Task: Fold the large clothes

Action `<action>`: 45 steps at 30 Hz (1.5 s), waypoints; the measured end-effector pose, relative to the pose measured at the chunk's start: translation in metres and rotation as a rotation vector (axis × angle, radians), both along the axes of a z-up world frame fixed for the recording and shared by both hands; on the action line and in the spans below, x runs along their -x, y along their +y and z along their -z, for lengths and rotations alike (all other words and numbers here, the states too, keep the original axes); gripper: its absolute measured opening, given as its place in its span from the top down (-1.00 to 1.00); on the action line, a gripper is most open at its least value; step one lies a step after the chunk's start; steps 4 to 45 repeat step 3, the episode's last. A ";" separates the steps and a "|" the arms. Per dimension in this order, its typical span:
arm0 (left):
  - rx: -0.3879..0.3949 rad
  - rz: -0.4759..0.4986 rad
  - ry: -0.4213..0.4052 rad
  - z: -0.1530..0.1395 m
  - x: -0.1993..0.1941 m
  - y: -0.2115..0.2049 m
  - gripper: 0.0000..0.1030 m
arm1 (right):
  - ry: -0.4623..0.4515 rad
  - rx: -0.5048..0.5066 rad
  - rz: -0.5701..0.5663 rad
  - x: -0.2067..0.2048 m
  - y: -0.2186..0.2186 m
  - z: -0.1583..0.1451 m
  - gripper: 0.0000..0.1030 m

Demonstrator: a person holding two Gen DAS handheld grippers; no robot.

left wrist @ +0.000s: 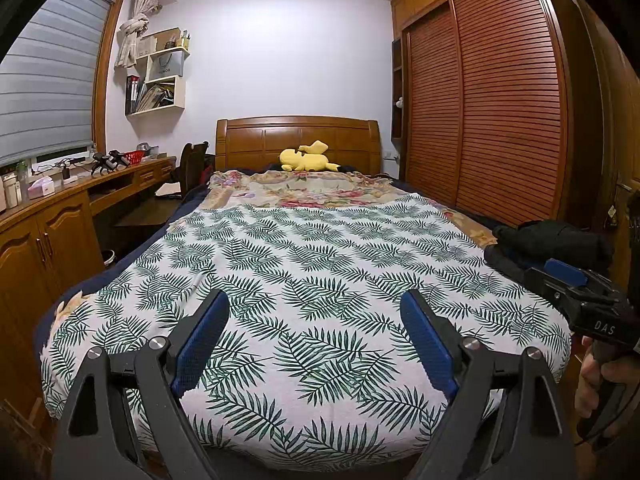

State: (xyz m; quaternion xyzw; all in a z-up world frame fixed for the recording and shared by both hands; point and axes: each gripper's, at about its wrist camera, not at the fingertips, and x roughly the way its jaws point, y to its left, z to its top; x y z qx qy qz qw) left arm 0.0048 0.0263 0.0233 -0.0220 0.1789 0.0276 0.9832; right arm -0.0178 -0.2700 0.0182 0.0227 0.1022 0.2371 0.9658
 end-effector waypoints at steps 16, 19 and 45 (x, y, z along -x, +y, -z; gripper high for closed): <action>0.000 0.001 0.001 0.000 0.000 0.000 -0.70 | 0.000 0.001 0.000 0.000 -0.001 0.000 -0.71; 0.000 0.001 0.001 0.000 0.000 0.000 -0.70 | 0.000 0.001 0.000 0.000 -0.001 0.000 -0.71; 0.000 0.001 0.001 0.000 0.000 0.000 -0.70 | 0.000 0.001 0.000 0.000 -0.001 0.000 -0.71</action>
